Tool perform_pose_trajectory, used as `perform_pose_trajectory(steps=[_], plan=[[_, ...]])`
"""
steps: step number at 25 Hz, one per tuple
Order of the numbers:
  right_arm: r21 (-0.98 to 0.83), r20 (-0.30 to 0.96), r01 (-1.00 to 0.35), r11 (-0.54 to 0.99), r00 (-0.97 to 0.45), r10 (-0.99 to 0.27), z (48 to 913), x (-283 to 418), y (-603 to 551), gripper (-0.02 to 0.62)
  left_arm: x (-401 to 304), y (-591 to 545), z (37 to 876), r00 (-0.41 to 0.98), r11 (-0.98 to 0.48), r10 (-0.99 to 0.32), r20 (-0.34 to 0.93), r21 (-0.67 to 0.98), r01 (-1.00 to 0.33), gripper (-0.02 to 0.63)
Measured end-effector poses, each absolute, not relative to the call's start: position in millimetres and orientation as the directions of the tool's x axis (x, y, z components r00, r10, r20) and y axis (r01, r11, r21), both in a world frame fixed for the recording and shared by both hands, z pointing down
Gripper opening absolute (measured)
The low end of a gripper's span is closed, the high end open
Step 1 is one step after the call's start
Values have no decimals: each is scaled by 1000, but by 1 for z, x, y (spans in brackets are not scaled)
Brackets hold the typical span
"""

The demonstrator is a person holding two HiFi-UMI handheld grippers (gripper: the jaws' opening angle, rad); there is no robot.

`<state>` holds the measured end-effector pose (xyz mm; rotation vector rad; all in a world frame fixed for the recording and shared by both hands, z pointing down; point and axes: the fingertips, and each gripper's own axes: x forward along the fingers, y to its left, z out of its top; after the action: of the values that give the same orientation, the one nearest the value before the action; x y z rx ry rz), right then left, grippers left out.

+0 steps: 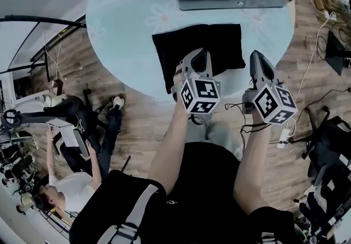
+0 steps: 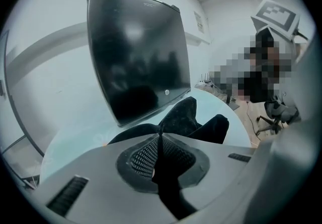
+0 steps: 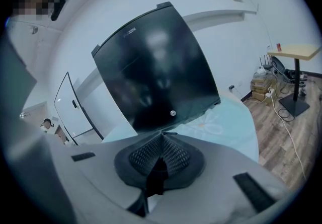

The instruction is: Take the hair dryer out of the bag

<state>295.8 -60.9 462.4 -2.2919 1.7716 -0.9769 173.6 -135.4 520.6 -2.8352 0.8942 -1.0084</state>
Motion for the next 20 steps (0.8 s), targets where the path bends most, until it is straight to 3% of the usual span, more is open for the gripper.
perform_pose_trajectory(steps=[15,18,20], plan=[[-341,518,-891,-299,88,-851,462,277,-74,8,134,-158,511,586,-781,-570,577,-158,-604,32],[-346,519,-894,-286,71,-852,461,274,-79,71,129,-159,511,588,-787,-560,584,-152,-598,35],[-342,530,-895,-287,68,-845,464,273,-81,75,125,-158,511,589,-792,-554,588,-153,-592,35]])
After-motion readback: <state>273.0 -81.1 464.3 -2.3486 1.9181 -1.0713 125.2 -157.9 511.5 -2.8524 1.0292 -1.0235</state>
